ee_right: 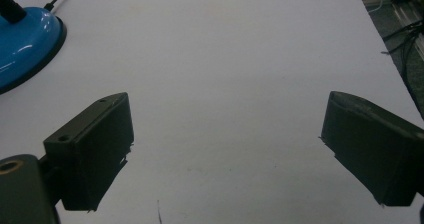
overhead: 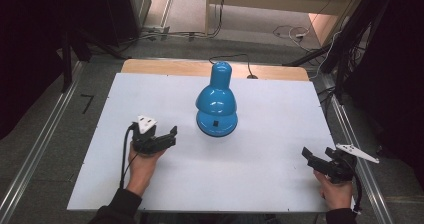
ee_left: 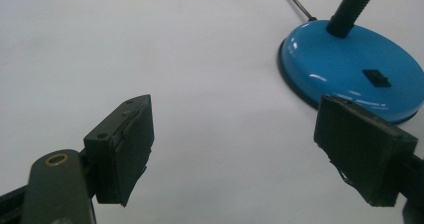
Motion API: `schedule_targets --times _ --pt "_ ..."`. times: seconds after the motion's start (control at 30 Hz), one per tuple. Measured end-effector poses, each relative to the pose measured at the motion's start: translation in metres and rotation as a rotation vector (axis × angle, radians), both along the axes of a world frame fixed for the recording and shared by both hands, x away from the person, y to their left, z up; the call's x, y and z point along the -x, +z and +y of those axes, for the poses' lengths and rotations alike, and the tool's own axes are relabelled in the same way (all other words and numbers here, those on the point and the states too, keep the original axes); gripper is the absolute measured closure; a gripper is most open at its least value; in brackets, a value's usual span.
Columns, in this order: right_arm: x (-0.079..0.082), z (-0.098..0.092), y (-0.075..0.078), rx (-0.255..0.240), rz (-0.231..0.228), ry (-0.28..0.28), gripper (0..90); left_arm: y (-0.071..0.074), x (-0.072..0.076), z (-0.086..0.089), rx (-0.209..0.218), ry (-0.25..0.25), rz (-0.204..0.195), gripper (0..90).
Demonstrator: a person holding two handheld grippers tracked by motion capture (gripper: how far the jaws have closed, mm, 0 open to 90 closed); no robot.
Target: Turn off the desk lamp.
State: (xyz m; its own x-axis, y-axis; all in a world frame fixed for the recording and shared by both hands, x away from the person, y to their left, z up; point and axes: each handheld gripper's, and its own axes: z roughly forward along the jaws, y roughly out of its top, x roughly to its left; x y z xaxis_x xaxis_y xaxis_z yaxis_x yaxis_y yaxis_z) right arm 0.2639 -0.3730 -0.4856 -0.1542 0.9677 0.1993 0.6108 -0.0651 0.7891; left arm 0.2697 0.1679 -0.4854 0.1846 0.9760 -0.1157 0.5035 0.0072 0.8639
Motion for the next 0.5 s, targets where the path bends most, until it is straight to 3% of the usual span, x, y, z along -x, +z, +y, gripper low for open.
schedule_targets --times 0.13,0.27,0.43,0.5 --pt "0.001 -0.001 -0.001 0.021 0.006 -0.003 5.0 -0.001 0.021 0.026 -0.018 0.049 0.009 16.6" --pt "0.002 -0.003 -0.001 0.028 0.004 -0.009 5.0 -0.008 0.050 0.049 -0.098 0.089 0.000 15.7" --pt "0.002 -0.007 -0.006 0.062 0.016 -0.024 5.0 -0.018 0.073 0.080 -0.105 0.143 0.044 14.8" --pt "0.001 -0.008 -0.010 0.064 0.037 -0.029 4.9 -0.022 0.076 0.092 -0.074 0.174 0.062 14.6"
